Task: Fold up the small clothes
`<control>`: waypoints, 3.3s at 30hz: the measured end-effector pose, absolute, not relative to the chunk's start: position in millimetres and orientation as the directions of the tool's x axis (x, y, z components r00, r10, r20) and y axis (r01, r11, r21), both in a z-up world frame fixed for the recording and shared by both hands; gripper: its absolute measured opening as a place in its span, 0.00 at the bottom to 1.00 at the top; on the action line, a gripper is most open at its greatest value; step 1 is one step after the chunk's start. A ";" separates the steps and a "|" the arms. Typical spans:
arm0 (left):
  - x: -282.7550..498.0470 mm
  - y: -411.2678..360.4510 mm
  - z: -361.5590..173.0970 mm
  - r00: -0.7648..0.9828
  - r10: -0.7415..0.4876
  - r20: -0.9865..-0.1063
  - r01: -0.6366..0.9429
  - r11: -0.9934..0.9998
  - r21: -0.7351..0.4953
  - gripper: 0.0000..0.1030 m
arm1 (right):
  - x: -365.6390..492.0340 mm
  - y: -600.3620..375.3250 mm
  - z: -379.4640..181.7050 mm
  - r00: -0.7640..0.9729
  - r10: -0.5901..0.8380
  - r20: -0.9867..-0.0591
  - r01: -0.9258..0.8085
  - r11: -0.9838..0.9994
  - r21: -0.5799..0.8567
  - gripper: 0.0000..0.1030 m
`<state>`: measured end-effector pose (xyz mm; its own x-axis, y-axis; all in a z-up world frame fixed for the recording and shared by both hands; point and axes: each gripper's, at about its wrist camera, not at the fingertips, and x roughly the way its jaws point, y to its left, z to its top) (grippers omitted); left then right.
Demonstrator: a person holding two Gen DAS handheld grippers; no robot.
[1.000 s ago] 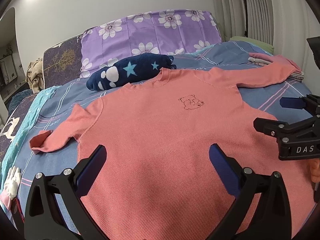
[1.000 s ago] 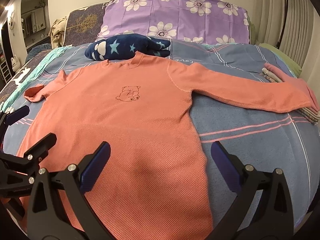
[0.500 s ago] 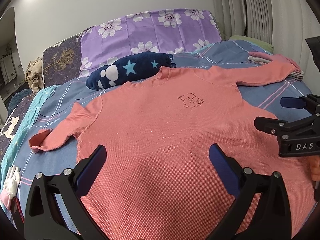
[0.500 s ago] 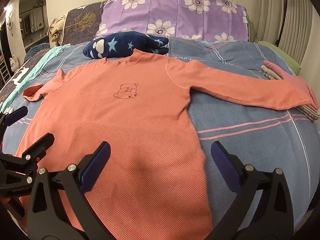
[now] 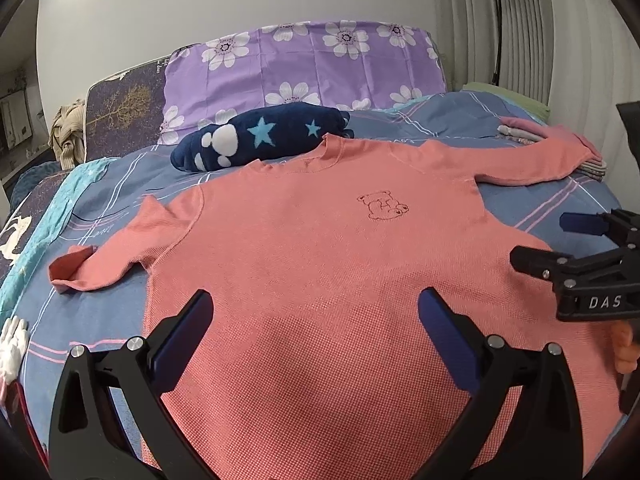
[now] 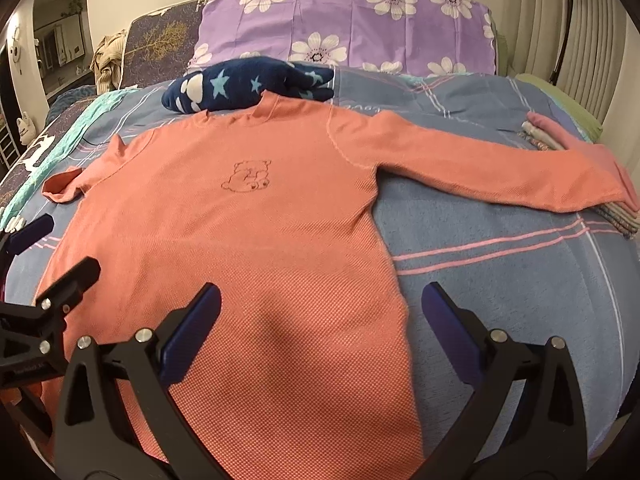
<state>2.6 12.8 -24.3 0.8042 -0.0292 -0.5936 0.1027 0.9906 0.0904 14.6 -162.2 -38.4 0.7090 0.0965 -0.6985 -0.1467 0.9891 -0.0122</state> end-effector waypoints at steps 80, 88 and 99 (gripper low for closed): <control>178.1 367.5 -72.9 0.436 0.426 -0.793 -0.396 0.882 0.256 0.02 | 65.2 -149.6 -28.6 0.682 -0.012 -0.731 -0.101 0.989 -0.110 0.98; 164.0 322.5 -12.3 0.631 0.352 -0.691 -0.313 0.931 0.188 0.02 | 66.5 -142.9 -32.4 0.673 0.013 -0.739 -0.122 0.988 -0.094 0.98; 143.0 154.7 20.8 0.795 0.032 -0.606 0.092 0.981 0.173 0.02 | 62.2 -150.5 -34.5 0.672 0.019 -0.741 -0.105 0.992 -0.071 0.98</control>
